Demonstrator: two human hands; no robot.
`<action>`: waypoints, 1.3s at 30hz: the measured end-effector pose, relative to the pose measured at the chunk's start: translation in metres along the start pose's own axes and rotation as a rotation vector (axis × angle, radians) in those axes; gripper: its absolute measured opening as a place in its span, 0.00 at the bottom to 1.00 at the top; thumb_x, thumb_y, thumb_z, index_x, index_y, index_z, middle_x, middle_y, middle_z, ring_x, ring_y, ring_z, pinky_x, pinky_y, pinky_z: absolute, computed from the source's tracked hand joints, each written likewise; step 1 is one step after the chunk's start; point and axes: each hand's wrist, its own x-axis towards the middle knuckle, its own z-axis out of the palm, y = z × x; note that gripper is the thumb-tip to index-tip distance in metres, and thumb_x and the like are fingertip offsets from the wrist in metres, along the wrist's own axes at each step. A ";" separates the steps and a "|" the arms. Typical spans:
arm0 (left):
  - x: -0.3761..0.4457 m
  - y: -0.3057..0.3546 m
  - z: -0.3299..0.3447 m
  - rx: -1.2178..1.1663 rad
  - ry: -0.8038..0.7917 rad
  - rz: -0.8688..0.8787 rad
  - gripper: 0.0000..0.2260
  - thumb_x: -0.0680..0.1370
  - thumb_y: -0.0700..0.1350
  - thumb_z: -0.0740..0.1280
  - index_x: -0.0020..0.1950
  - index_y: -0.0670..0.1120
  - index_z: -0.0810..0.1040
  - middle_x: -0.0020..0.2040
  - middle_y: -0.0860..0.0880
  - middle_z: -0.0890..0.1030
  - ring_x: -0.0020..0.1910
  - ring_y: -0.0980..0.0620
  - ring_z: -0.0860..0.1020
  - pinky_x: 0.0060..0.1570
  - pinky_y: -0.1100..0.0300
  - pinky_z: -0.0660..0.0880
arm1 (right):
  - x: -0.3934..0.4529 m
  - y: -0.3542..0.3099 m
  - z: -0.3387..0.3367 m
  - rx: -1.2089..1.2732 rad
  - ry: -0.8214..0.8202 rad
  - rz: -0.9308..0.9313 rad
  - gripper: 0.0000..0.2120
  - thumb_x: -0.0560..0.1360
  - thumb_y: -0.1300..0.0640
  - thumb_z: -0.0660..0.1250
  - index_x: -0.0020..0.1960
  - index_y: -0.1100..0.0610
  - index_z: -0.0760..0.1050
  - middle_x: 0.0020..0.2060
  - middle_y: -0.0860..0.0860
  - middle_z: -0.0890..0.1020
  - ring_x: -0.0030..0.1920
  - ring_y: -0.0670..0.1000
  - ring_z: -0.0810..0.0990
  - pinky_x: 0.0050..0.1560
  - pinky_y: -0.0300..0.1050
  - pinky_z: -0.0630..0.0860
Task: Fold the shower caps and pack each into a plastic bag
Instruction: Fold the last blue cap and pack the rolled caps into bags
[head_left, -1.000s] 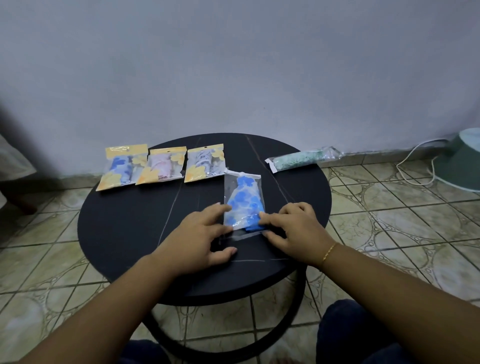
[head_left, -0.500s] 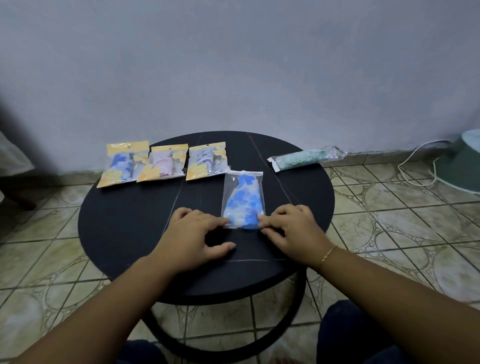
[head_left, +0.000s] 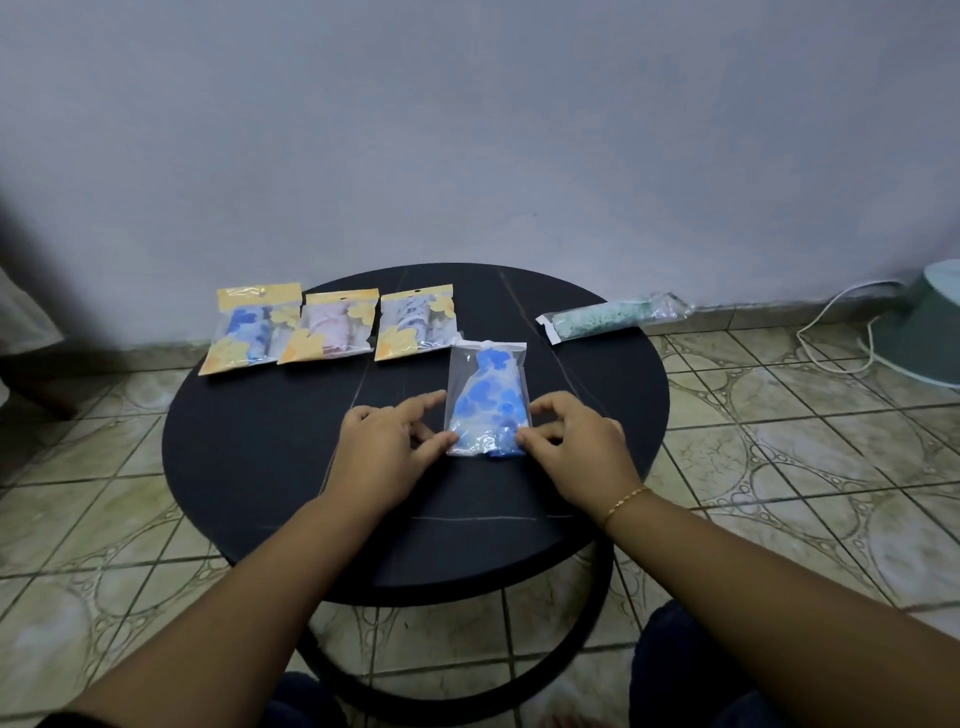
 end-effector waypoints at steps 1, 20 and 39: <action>0.000 0.002 0.001 -0.001 0.005 -0.012 0.22 0.74 0.55 0.69 0.68 0.59 0.69 0.36 0.62 0.80 0.44 0.66 0.74 0.52 0.67 0.54 | 0.000 -0.001 0.000 0.012 0.001 0.006 0.10 0.74 0.50 0.67 0.54 0.49 0.72 0.38 0.43 0.83 0.52 0.48 0.77 0.61 0.47 0.65; -0.002 -0.001 -0.001 0.134 -0.029 -0.204 0.20 0.75 0.55 0.65 0.67 0.57 0.70 0.56 0.56 0.76 0.61 0.52 0.70 0.59 0.53 0.62 | 0.000 -0.004 0.005 -0.395 -0.097 -0.094 0.16 0.79 0.53 0.56 0.61 0.39 0.74 0.46 0.47 0.68 0.55 0.52 0.69 0.54 0.46 0.64; 0.030 0.062 0.004 -0.898 -0.044 -0.438 0.08 0.77 0.51 0.66 0.45 0.47 0.80 0.44 0.51 0.84 0.43 0.55 0.81 0.41 0.63 0.73 | 0.022 -0.040 -0.001 -0.281 0.172 -0.005 0.15 0.74 0.54 0.61 0.60 0.55 0.66 0.53 0.54 0.76 0.53 0.59 0.76 0.50 0.50 0.68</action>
